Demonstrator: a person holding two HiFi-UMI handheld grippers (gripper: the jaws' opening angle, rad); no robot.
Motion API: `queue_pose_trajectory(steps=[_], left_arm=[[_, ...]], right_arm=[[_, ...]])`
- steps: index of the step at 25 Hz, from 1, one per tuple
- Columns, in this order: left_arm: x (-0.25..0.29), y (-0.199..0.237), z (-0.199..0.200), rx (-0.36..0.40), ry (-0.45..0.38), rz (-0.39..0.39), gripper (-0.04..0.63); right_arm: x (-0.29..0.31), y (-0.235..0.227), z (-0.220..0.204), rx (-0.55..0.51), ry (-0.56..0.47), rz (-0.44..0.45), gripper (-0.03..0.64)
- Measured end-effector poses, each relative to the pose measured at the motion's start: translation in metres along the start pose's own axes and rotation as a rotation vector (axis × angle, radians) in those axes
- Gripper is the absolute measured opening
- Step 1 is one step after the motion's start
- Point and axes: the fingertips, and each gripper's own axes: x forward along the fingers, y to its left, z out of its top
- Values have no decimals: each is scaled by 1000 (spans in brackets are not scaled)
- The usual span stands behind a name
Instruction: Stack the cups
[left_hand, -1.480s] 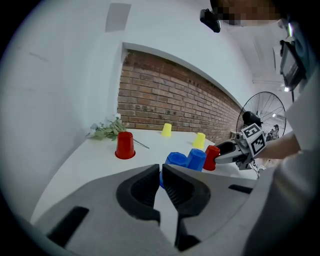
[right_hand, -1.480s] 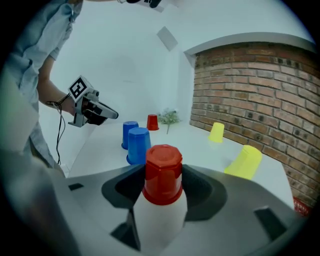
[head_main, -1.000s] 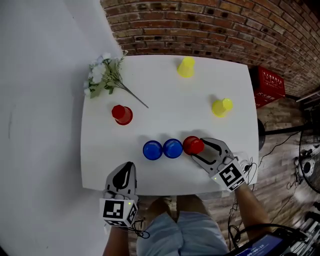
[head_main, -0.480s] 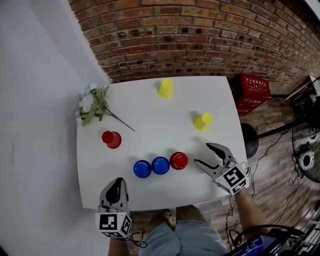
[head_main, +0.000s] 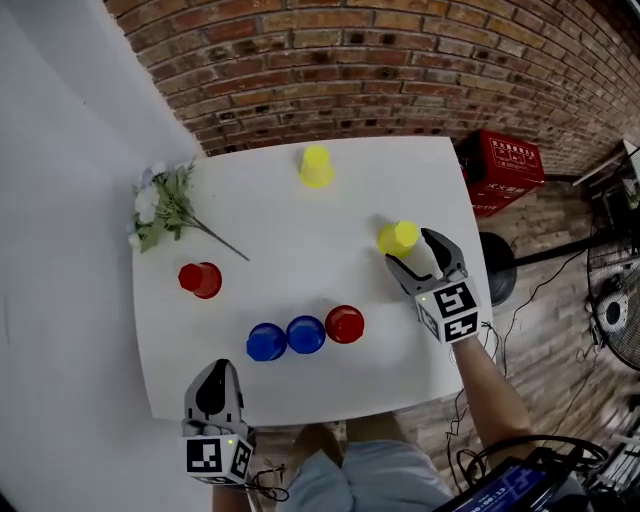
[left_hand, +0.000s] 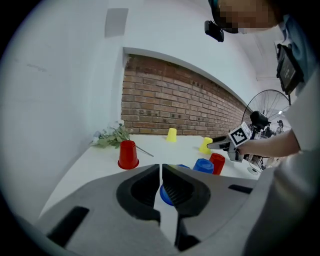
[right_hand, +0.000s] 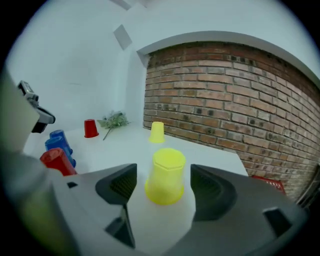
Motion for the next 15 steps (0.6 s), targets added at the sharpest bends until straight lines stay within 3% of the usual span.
queue_pose_trajectory(steps=[4, 6, 15], left_arm=[[4, -2, -1, -2, 5, 16, 24], [6, -2, -1, -4, 7, 29, 23], [5, 3, 6, -6, -46, 116, 25]], right_arm=[[17, -5, -1, 8, 10, -4, 313], [21, -6, 0, 4, 7, -5, 263], [6, 13, 37, -33, -51, 48, 244]])
